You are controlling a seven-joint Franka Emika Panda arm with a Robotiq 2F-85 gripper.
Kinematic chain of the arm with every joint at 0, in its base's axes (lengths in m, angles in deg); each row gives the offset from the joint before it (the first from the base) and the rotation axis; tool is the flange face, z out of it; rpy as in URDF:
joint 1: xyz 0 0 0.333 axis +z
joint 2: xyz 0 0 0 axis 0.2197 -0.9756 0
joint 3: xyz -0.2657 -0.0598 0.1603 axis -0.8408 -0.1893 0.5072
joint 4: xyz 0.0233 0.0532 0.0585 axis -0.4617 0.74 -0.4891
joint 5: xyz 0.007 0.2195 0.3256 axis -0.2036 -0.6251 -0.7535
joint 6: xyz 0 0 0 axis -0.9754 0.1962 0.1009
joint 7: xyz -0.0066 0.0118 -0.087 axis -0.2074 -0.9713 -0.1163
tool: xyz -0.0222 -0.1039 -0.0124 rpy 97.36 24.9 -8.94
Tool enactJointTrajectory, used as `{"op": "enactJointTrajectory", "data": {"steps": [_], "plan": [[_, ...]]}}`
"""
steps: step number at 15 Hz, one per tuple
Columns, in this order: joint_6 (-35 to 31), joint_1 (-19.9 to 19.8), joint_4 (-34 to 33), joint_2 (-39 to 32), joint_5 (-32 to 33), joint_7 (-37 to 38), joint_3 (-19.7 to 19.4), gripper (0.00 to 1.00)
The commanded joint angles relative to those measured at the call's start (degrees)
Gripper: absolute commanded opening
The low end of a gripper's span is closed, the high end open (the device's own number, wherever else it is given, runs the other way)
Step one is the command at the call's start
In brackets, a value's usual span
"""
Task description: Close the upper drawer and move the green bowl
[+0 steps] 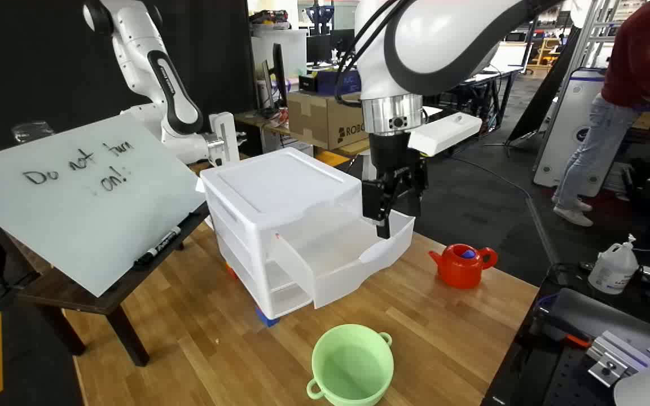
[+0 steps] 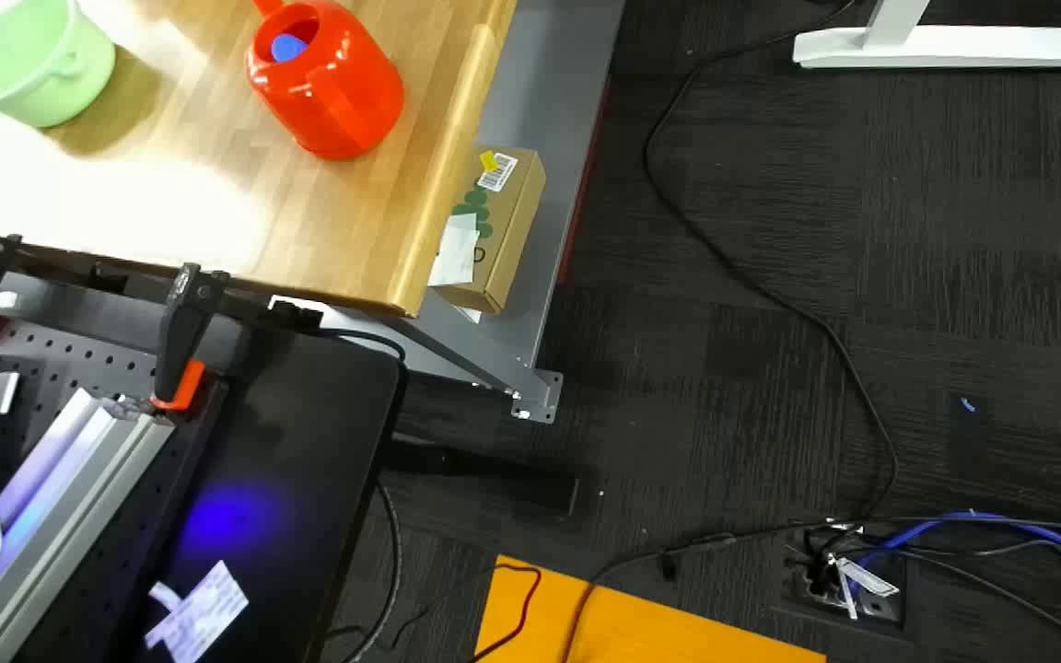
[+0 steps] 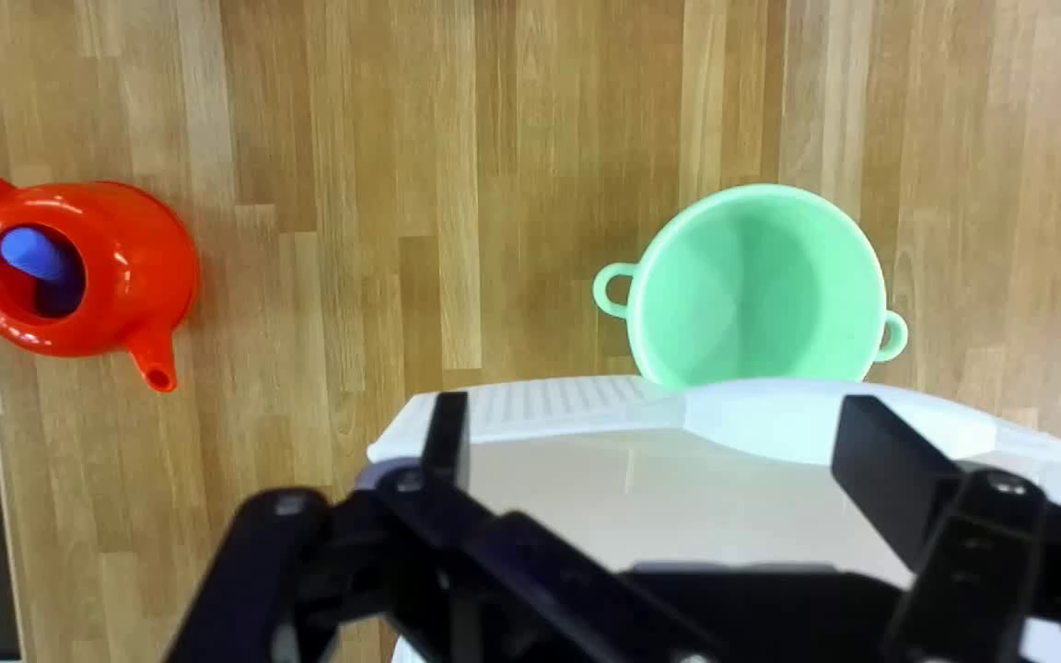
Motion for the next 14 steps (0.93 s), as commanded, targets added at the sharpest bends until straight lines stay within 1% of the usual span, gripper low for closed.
{"op": "enactJointTrajectory", "data": {"steps": [1,14], "plan": [[0.09,0.39,-0.07,-0.02,0.07,0.04,-0.39,1.0],[-0.36,0.5,0.52,0.93,-0.07,0.3,-0.28,1.0]]}}
